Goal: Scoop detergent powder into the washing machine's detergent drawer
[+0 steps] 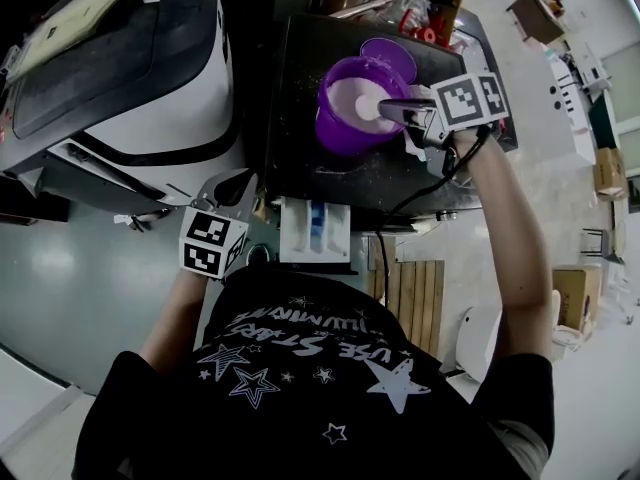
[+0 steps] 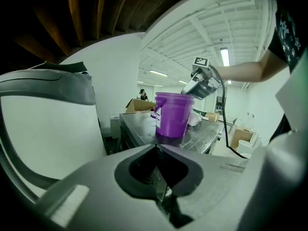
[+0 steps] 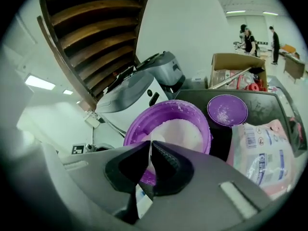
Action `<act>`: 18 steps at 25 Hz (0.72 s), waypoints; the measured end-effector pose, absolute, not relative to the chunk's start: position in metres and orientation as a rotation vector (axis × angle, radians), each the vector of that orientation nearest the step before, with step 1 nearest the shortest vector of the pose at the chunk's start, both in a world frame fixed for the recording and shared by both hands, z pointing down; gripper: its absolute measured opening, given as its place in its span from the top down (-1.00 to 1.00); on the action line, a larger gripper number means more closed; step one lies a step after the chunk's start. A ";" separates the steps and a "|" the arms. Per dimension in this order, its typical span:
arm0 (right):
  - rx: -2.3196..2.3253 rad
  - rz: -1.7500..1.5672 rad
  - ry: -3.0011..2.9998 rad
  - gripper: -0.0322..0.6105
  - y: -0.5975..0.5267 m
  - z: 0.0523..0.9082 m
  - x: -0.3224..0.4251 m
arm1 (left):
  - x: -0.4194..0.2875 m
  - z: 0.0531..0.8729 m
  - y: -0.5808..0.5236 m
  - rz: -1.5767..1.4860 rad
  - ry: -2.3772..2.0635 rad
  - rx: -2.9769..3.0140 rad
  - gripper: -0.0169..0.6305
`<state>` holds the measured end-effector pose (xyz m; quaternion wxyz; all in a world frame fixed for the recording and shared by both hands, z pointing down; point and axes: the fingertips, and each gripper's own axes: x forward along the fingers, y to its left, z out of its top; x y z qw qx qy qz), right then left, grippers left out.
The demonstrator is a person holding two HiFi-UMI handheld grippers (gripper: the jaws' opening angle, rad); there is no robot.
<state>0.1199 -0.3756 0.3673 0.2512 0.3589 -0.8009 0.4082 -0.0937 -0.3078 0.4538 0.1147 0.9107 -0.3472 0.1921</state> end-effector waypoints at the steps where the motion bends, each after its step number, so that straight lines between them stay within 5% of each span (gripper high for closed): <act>1: 1.004 1.115 -2.196 0.79 -0.375 0.366 0.120 | -0.093 0.453 -0.305 0.564 -1.023 2.668 0.94; 18: 1.062 1.343 -2.649 0.79 -0.320 0.316 0.119 | -0.071 0.441 -0.254 0.565 -1.109 2.653 0.94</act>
